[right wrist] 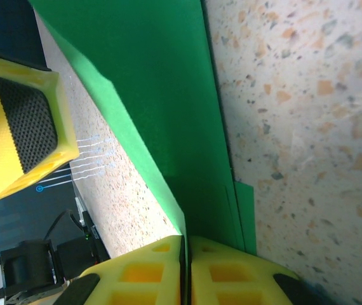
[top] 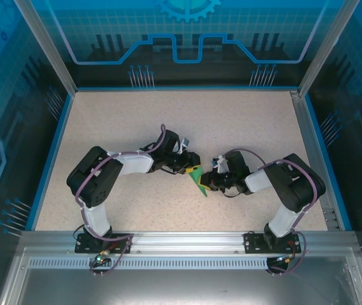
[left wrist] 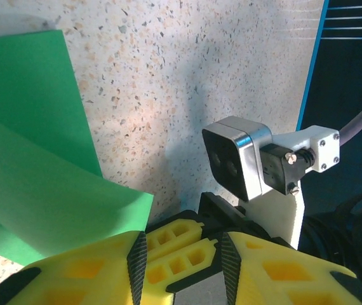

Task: Fold a paper plane with a square sheet of paper (pick it up from the middle)
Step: Fold the wing for the fifth time at the center of the table.

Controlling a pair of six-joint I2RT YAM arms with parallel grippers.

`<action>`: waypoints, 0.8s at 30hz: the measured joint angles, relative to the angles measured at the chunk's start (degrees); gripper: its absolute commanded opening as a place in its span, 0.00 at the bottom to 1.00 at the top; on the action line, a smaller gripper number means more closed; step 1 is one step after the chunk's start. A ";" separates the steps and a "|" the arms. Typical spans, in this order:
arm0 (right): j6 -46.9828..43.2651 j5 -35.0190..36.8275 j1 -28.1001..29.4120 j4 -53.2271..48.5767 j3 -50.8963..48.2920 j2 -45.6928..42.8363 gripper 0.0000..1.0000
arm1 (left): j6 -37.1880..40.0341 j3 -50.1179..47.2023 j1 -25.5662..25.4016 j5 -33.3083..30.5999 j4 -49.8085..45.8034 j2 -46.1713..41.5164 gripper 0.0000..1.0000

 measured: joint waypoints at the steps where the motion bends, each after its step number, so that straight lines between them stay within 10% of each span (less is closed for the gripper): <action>1: 0.00 -0.02 0.00 0.00 0.00 0.02 0.11 | -0.11 0.00 -0.07 0.11 0.35 0.20 0.41; 24: 0.39 0.02 -0.07 -1.25 0.39 -0.42 0.17 | 0.09 -0.17 -0.31 -0.74 4.42 4.74 0.43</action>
